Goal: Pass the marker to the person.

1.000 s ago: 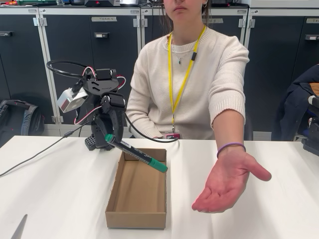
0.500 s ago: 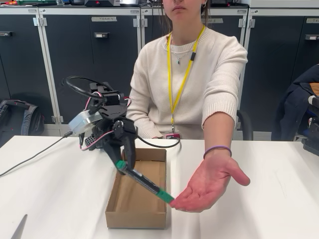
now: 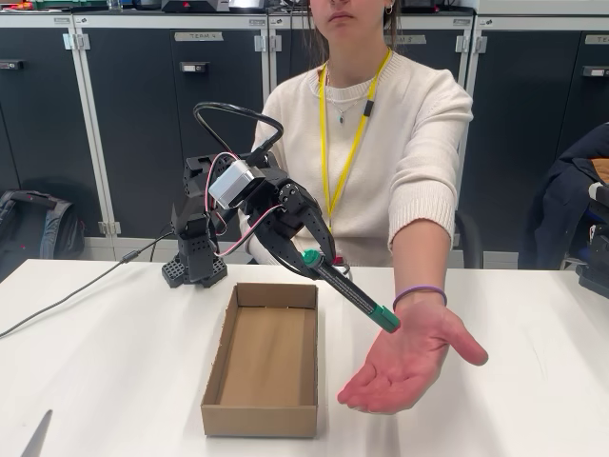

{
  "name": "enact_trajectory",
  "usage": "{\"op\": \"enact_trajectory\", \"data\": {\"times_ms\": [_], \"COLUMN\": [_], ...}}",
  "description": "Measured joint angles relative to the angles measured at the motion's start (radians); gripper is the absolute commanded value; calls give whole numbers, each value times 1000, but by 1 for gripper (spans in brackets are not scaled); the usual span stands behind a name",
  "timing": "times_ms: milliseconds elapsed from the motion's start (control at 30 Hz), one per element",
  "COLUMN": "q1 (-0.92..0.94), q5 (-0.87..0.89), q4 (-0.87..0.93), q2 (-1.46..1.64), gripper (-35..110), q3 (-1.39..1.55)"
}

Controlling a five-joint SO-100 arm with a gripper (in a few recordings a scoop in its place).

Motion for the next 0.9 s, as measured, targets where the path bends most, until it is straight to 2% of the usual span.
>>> {"op": "enact_trajectory", "data": {"times_ms": [733,900], "q1": [18,23], "q5": [-126,-160], "q4": [-137,-218], "q2": [-227,-296], "gripper": [-5,-5], "q3": [-144,-158]}}
